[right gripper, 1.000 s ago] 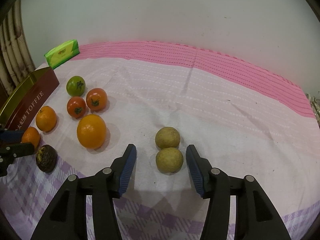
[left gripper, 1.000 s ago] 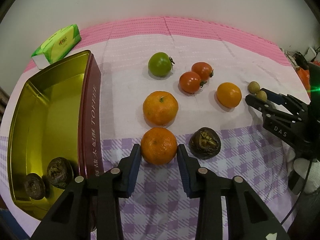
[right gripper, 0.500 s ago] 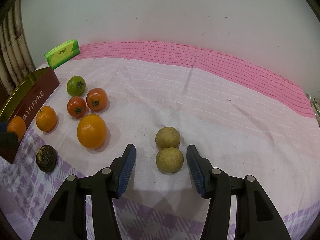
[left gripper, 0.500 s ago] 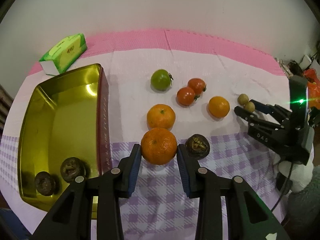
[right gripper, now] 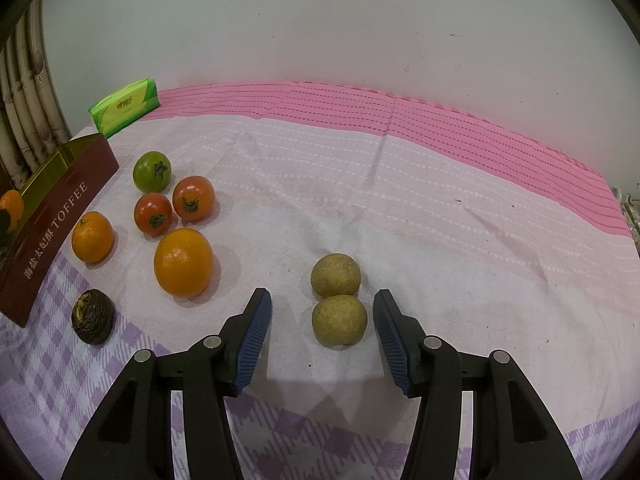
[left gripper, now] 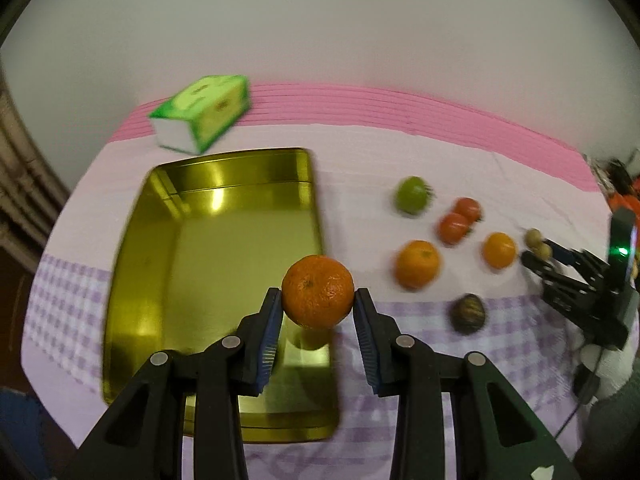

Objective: Organize fruits
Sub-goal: 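Lower the tangerine into the tin tray and open the left gripper, then carry the two tan fruits into the tin tray and open the right gripper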

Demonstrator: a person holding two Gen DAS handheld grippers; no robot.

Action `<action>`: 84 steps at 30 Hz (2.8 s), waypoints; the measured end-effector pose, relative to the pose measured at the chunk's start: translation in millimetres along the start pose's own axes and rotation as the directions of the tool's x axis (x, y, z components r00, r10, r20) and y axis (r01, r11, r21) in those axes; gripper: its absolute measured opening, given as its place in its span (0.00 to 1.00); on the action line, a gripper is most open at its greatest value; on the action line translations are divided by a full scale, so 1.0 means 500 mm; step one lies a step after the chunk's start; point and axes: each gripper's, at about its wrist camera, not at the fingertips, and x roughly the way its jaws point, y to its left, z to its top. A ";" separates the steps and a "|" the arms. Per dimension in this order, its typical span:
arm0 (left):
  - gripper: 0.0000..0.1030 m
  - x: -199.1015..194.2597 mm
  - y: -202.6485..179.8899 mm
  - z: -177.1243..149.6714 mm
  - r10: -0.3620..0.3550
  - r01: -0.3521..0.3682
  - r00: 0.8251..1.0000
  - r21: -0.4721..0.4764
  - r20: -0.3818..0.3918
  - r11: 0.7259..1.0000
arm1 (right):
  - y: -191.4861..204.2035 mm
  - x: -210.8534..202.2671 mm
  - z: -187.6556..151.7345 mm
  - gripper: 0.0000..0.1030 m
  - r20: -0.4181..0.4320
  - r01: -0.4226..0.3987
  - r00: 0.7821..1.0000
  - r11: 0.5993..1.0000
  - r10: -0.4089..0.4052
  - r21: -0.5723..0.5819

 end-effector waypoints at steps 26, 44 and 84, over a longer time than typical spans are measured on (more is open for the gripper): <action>0.32 0.103 0.185 -0.041 0.165 -0.179 0.978 -0.105 -0.128 0.978 | -0.001 0.000 0.001 0.53 -0.001 0.000 1.000 1.000 0.000 0.000; 0.34 0.099 0.181 -0.042 0.191 -0.202 0.974 -0.092 -0.122 0.975 | -0.001 0.000 0.002 0.54 -0.002 0.001 1.000 1.000 -0.001 0.000; 0.80 -0.072 0.214 -0.105 0.184 -0.180 0.983 -0.131 0.019 0.975 | -0.007 0.007 0.027 0.26 -0.094 0.043 0.995 0.999 -0.041 0.022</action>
